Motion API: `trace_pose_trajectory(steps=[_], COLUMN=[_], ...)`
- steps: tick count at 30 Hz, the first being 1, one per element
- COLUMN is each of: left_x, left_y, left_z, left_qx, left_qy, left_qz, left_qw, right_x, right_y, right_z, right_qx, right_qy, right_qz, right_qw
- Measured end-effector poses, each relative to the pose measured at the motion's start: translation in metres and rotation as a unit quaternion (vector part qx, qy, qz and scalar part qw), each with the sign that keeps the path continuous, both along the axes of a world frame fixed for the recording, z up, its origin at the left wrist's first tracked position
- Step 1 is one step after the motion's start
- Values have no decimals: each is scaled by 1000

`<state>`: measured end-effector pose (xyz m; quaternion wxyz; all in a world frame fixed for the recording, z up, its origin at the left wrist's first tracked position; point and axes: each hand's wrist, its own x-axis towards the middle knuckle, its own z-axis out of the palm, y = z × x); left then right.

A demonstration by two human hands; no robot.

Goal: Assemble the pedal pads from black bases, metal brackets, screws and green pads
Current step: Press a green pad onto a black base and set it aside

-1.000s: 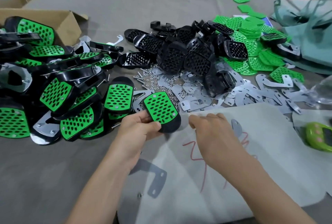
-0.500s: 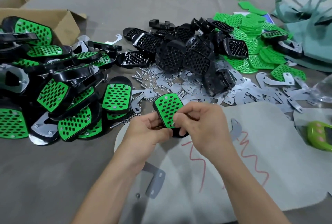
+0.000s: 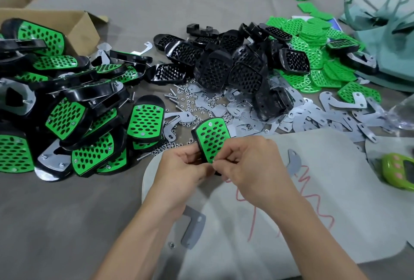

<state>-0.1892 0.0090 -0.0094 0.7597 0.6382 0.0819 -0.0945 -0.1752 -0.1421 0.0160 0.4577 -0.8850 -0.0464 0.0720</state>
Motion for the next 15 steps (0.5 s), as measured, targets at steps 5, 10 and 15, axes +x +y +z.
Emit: trace_pose_trajectory(steps=[5, 10, 15], left_x=[3, 4, 6], left_y=[1, -2, -12], left_z=[0, 8, 13], left_qx=[37, 105, 343], left_qy=[-12, -49, -113], left_qz=[17, 27, 36], left_qw=[999, 993, 932], right_x=[7, 2, -10], right_y=[-12, -17, -10], right_z=[-5, -14, -12], right_qx=[146, 202, 112], right_qy=[107, 131, 15], right_qz=[2, -35, -106], right_qw=[984, 970, 988])
